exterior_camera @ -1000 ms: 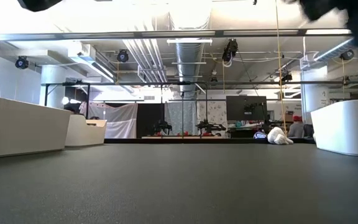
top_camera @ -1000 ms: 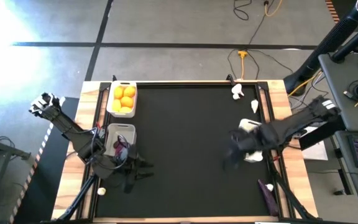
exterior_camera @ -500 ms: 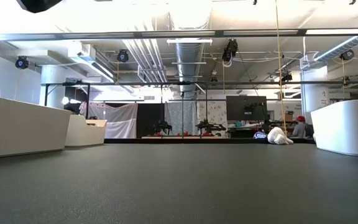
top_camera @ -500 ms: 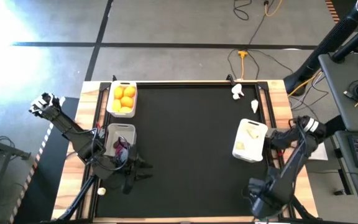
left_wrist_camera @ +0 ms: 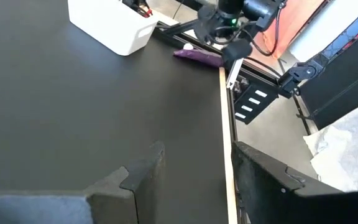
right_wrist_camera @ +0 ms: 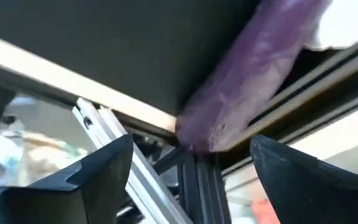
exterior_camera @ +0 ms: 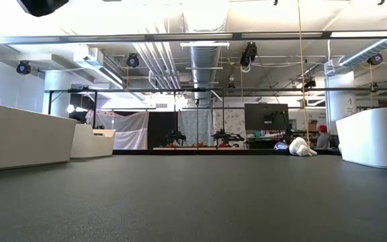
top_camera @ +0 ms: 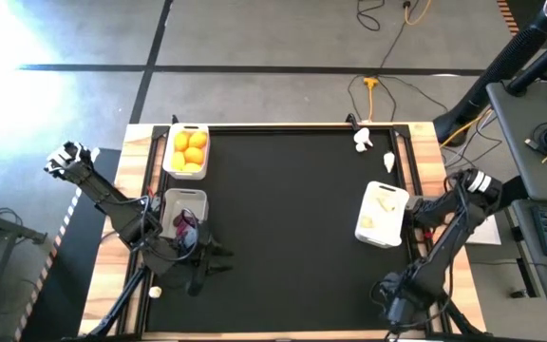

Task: Sort produce into baskets
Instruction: Put the violet eggplant into the gray bin

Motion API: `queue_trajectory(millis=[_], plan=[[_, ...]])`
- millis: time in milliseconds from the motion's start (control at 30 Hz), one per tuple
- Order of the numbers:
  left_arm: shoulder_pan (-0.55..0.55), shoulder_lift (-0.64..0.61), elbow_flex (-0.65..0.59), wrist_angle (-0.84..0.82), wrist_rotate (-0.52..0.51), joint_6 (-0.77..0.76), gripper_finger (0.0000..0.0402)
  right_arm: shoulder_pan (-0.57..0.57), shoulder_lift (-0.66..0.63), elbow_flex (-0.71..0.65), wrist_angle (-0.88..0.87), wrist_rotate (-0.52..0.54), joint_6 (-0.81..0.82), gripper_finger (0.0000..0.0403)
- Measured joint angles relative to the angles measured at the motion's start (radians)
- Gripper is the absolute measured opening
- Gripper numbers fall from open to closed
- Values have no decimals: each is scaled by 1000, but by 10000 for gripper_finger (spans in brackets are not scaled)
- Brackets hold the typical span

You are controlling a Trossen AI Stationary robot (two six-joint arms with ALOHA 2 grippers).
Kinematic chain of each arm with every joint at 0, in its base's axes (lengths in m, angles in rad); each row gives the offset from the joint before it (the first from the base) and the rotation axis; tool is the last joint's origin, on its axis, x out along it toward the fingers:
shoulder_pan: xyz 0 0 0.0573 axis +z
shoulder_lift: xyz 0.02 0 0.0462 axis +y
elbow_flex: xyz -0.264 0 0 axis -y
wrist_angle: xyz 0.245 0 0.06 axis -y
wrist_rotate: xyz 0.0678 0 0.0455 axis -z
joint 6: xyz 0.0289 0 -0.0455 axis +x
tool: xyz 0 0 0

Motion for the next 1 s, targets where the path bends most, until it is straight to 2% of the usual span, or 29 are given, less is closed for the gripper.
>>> queue_trajectory(millis=[67,167,233,467,633,833,1000], plan=[[0,0,0,0,0,-1,168,-2,-9,-46,57,-18,70,315],[0,0,0,1,0,-3,168,-4,2,-69,18,-31,112,302],[0,0,0,2,0,-4,168,-2,5,-79,-28,-12,111,288],[-1,0,0,3,0,-6,168,-4,18,-87,-17,-35,93,236],[-1,0,0,3,0,-4,168,-16,28,-60,-23,-25,76,214],[-1,0,0,3,0,-4,168,-28,28,10,-158,4,52,215],[-1,0,0,3,-3,11,168,-50,30,18,-165,23,29,237]])
